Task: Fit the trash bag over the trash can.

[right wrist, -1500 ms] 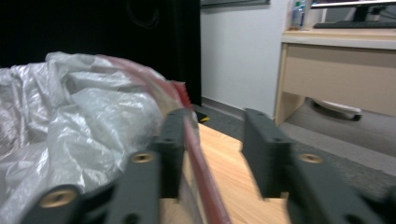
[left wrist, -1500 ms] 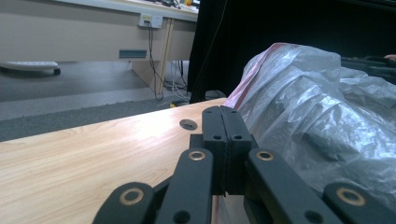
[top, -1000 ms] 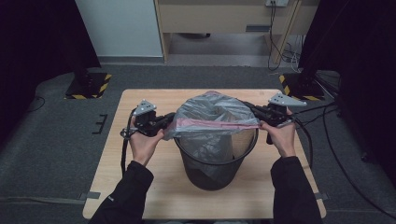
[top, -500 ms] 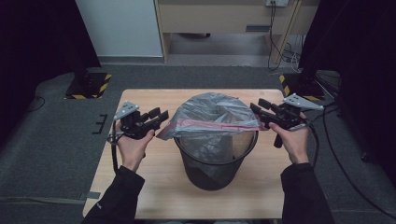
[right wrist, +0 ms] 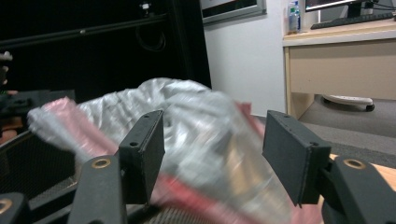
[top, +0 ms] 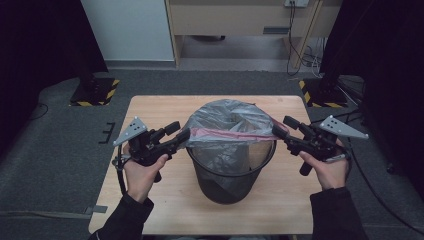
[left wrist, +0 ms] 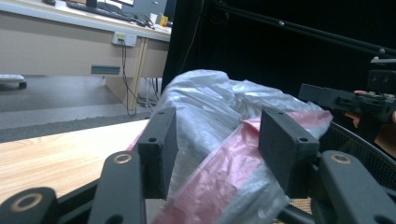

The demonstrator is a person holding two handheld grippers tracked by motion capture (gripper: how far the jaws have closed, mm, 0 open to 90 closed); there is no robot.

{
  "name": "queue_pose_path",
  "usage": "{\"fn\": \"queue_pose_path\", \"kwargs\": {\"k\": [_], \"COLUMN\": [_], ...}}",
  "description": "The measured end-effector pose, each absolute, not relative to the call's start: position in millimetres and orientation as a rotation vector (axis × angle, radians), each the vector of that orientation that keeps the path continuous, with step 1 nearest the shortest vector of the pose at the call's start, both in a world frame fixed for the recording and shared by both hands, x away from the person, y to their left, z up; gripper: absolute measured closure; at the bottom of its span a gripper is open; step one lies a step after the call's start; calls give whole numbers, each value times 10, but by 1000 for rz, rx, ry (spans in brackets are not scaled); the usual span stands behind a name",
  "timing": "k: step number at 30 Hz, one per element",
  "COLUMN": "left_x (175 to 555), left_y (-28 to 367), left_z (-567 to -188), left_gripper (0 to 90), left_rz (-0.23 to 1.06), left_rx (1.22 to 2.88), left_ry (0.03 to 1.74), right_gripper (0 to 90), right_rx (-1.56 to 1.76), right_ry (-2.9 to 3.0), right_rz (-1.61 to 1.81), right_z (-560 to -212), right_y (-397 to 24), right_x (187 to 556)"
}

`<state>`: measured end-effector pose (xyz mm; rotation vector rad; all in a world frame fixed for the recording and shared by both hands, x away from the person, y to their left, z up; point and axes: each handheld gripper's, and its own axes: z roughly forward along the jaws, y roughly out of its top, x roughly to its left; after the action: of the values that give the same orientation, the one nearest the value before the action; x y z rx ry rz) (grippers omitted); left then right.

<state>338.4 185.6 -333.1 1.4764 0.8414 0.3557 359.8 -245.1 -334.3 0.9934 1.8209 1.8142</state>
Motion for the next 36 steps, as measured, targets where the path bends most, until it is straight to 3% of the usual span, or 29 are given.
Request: {"fn": "queue_pose_path", "kwargs": {"k": [5,19,33,36], "left_x": [3327,3208,2998,2971], "left_y": [1818,1862,1871,1873], "left_z": [-3378,-3442,-3376,-3377], "left_gripper": [461,578,821,874], "left_rz": [341,261,289,282], "left_rx": [1492,1461,1495,1501], "left_ry": [853,871,820,805], "right_gripper": [439,563,783,789], "right_rx": [983,983,977,971], "right_ry": [1866,1886,1863,1865], "right_rz": [1827,1881,1865,1872], "right_z": [-3408,-3455,-3390,-3388], "right_y": [-2396,-2405,-2418,-2418], "right_x": [3513,3344,3192,3162]}}
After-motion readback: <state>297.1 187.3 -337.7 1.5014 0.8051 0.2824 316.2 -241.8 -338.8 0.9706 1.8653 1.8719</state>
